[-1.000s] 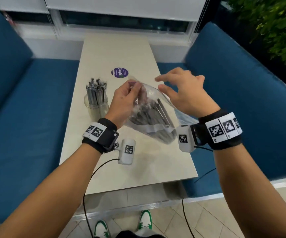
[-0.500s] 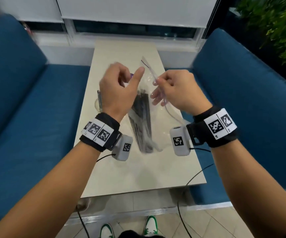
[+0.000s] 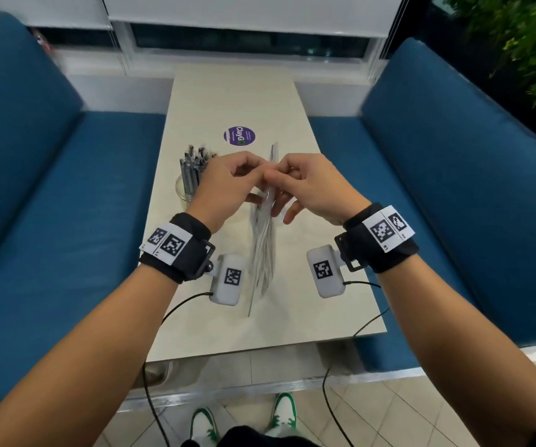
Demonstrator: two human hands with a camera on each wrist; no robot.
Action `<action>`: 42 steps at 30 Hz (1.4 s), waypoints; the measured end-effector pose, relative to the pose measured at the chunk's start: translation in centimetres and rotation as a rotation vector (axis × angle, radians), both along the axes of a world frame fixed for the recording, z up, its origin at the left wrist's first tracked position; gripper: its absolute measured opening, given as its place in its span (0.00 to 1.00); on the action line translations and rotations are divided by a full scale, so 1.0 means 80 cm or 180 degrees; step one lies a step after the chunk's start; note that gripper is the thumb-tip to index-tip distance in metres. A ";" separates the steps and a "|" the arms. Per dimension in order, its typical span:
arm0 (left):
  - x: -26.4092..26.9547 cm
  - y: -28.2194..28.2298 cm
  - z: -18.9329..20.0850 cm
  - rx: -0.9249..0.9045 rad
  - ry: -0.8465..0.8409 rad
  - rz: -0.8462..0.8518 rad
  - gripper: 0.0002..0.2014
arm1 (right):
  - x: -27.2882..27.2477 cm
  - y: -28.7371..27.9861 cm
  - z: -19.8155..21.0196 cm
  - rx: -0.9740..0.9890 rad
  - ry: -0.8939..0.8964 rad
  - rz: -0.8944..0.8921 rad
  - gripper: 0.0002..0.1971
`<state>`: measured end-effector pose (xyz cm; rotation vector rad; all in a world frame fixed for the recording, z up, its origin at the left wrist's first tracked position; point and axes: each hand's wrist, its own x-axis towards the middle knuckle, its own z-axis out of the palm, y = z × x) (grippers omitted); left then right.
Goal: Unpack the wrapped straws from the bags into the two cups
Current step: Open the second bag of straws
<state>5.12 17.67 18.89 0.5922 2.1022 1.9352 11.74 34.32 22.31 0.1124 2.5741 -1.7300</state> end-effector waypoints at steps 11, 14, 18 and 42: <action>0.001 0.014 -0.021 -0.0380 0.0461 0.0343 0.08 | -0.011 -0.028 -0.046 -0.0015 0.0365 -0.1152 0.14; 0.006 0.022 -0.032 -0.0140 0.0060 0.0392 0.10 | -0.013 -0.036 -0.060 -0.0197 0.0355 -0.1321 0.11; 0.013 0.026 -0.036 0.0289 -0.0687 0.0464 0.13 | -0.009 -0.040 -0.065 -0.0338 0.0321 -0.1317 0.14; 0.000 0.046 -0.035 0.0288 -0.0378 0.1125 0.27 | 0.011 -0.014 -0.051 0.0244 0.0131 -0.0686 0.15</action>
